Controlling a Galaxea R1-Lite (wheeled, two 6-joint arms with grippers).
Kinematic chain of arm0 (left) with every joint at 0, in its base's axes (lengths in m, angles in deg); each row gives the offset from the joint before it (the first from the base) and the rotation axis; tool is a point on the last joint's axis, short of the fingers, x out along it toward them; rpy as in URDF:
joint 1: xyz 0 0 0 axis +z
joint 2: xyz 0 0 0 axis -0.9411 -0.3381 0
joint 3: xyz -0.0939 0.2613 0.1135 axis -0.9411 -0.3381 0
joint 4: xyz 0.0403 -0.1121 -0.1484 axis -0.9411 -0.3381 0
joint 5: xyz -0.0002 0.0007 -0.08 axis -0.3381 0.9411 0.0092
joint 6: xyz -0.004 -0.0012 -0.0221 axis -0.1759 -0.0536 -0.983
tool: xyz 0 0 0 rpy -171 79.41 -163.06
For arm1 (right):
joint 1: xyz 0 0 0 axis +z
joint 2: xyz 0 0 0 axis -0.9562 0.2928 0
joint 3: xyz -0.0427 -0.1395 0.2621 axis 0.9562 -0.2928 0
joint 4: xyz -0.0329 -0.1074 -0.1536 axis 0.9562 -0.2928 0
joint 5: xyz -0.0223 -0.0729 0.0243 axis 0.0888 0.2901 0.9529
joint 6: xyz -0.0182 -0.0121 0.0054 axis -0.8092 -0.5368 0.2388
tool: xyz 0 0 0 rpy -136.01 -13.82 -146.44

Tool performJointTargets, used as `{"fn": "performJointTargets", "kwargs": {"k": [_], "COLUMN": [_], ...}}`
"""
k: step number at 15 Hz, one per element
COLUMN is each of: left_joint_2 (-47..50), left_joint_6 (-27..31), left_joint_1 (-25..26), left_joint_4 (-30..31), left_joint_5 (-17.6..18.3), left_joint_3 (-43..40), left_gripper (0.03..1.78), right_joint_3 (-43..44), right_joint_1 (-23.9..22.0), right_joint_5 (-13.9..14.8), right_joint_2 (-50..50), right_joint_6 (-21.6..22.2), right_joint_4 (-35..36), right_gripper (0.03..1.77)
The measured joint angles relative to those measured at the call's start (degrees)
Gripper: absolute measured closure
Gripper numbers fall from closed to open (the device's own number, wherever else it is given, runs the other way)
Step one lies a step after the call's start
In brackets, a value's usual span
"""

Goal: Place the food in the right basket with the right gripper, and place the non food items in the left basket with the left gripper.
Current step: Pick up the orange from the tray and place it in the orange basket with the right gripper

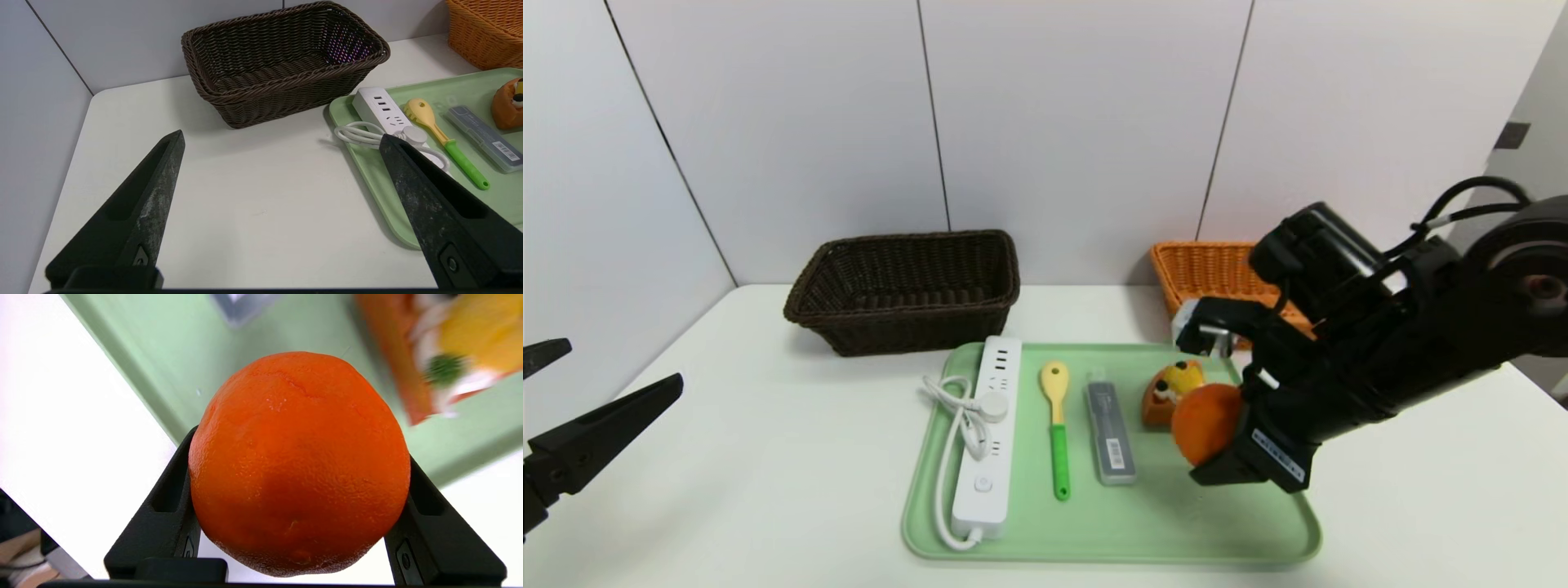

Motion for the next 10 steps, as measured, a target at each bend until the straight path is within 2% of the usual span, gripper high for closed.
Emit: {"fn": "performJointTargets", "kwargs": {"k": [3, 5, 7, 10], "left_joint_2": [0.4, 0.6, 1.0, 1.4], "left_joint_6": [0.0, 0.0, -0.1, 0.0], "left_joint_1": [0.0, 0.0, 0.0, 0.0], "left_joint_4": [-0.1, -0.1, -0.1, -0.1], "left_joint_5": [-0.1, -0.2, -0.3, -0.3], "left_joint_3": [-0.5, -1.1, -2.1, -3.2], "left_gripper": [0.12, 0.12, 0.12, 0.12], "right_joint_3": [0.2, 0.8, 2.7, 7.3], "right_joint_1": [-0.4, -3.1, -8.4, -16.7], "right_joint_5": [-0.1, 0.3, 0.8, 2.9], "right_joint_2": [-6.2, -8.8, -9.8, -9.1], "right_joint_6": [0.9, 2.4, 3.3, 5.4], "right_joint_4": [5.9, 11.4, 14.5, 15.3], "right_gripper": [0.64, 0.64, 0.64, 0.64]}}
